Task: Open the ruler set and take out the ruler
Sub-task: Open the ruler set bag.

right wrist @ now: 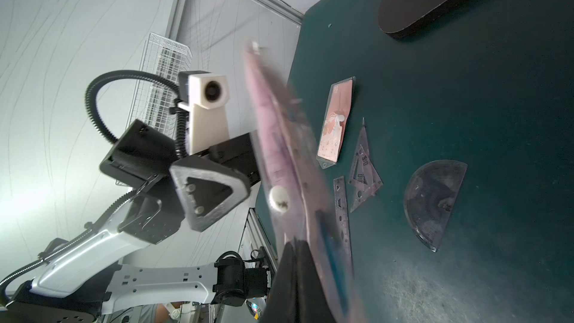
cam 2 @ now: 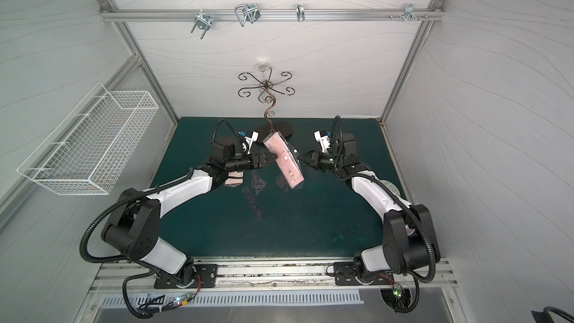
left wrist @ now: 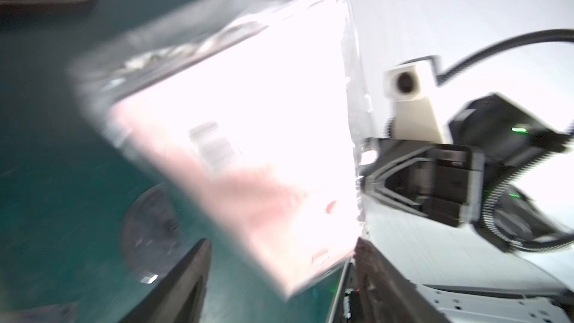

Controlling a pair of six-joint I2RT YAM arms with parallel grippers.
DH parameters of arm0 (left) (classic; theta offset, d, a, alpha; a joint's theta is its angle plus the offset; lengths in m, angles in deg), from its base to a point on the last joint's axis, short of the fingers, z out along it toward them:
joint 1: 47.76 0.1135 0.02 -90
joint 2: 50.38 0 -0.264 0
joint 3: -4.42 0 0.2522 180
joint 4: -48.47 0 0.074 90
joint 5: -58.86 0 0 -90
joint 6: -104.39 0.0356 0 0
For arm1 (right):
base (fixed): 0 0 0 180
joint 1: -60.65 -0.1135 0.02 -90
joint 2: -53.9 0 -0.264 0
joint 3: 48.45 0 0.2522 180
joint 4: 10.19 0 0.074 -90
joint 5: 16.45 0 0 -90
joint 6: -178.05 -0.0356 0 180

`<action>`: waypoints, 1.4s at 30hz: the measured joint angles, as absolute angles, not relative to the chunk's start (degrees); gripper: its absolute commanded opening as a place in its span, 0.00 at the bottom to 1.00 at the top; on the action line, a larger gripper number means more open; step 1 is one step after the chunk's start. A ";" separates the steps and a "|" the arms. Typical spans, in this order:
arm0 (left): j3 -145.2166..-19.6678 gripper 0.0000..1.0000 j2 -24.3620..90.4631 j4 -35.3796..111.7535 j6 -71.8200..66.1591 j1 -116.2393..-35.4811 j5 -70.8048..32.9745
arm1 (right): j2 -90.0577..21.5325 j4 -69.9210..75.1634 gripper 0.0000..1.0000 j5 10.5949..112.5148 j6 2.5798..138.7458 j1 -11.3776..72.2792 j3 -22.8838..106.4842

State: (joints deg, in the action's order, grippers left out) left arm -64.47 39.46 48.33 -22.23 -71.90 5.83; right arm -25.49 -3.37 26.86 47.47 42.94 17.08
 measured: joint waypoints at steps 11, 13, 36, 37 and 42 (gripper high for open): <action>-69.56 0.77 40.82 37.62 -19.37 -73.78 3.71 | -19.85 1.92 0.00 36.25 52.45 38.37 16.42; -70.26 0.79 42.72 37.84 -19.96 -74.04 4.86 | -19.88 1.51 0.00 36.36 53.02 38.37 15.39; -73.63 0.66 51.25 37.56 -21.71 -77.56 8.80 | -22.46 -5.03 0.00 39.60 56.69 35.81 9.76; -73.65 0.60 51.40 37.58 -21.60 -77.63 8.97 | -22.46 -5.03 0.00 39.80 56.85 35.66 9.76; -74.50 0.48 52.99 37.49 -21.31 -78.00 9.11 | -22.48 -4.96 0.00 40.43 58.14 34.96 9.76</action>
State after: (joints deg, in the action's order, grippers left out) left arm -74.50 52.99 37.49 -21.31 -78.00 9.11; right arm -22.48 -4.96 40.43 58.14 34.96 9.76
